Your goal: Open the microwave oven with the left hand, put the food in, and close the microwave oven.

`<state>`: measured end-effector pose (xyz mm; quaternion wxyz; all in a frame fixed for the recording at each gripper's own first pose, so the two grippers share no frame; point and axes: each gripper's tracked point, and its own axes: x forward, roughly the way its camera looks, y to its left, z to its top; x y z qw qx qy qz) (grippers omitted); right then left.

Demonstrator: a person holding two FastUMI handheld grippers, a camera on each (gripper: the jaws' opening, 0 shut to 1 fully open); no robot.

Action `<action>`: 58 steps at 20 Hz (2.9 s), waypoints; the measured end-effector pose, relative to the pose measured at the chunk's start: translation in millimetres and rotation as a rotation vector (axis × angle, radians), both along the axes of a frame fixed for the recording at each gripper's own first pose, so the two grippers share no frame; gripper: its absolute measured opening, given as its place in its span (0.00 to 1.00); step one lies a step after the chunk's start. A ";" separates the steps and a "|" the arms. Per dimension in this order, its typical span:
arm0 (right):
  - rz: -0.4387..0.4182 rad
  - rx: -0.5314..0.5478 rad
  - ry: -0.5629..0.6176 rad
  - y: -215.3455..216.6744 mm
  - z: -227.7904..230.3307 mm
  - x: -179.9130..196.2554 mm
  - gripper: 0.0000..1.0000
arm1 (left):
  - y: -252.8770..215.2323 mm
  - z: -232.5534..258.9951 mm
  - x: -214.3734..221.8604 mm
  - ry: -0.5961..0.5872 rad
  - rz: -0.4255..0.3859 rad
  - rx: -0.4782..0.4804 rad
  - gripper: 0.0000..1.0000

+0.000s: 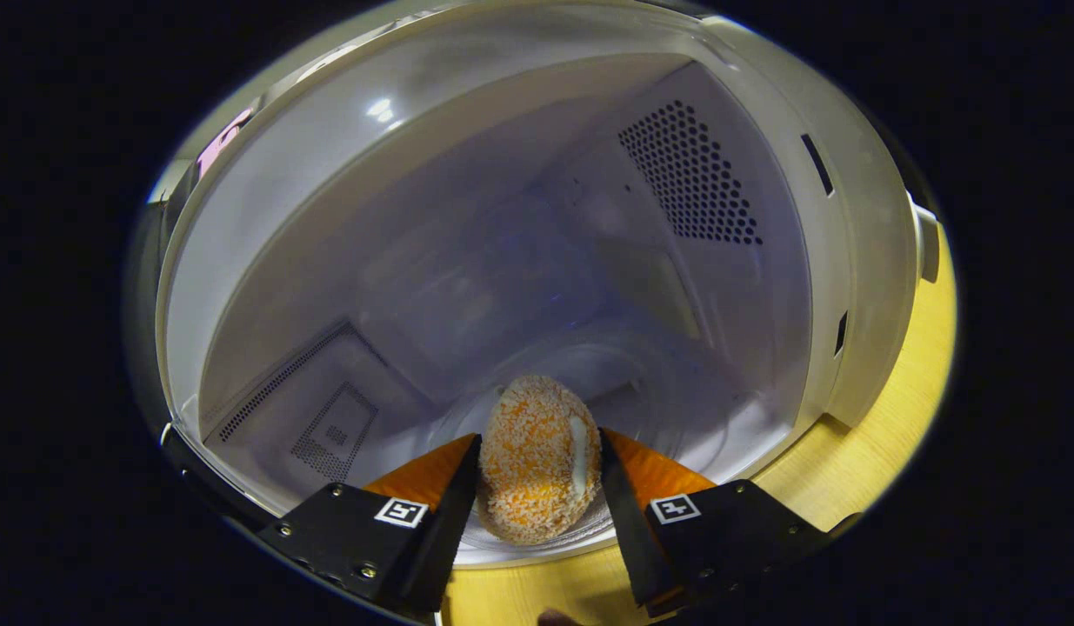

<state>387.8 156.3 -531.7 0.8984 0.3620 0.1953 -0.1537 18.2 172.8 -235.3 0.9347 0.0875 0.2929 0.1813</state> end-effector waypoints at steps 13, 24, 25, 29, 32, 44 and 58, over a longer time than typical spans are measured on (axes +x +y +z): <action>0.019 0.068 0.104 -0.4 10.3 -22.8 0.98 | 31.9 27.4 -74.4 -0.109 0.127 0.006 0.95; 0.219 -0.001 0.114 -6.3 81.2 -102.5 0.98 | 49.5 56.0 -131.3 -0.251 0.082 -0.025 0.96; 0.258 -0.023 0.108 -6.3 92.4 -117.6 0.98 | 49.2 50.4 -133.8 -0.258 0.065 -0.034 0.96; 0.391 -0.107 0.102 -5.4 115.4 -173.2 0.98 | 50.4 32.7 -135.1 -0.279 0.003 -0.106 0.96; 0.468 -0.137 0.072 -9.5 132.6 -207.7 0.98 | 54.0 18.2 -121.7 -0.290 -0.023 -0.155 0.95; 0.653 -0.179 -0.047 -59.0 185.1 -306.3 0.98 | 28.5 -32.6 -13.2 -0.212 -0.113 -0.129 0.94; 0.540 -0.350 0.039 -97.1 230.9 -374.2 0.98 | 89.7 -230.5 160.1 0.053 -0.344 -0.080 0.99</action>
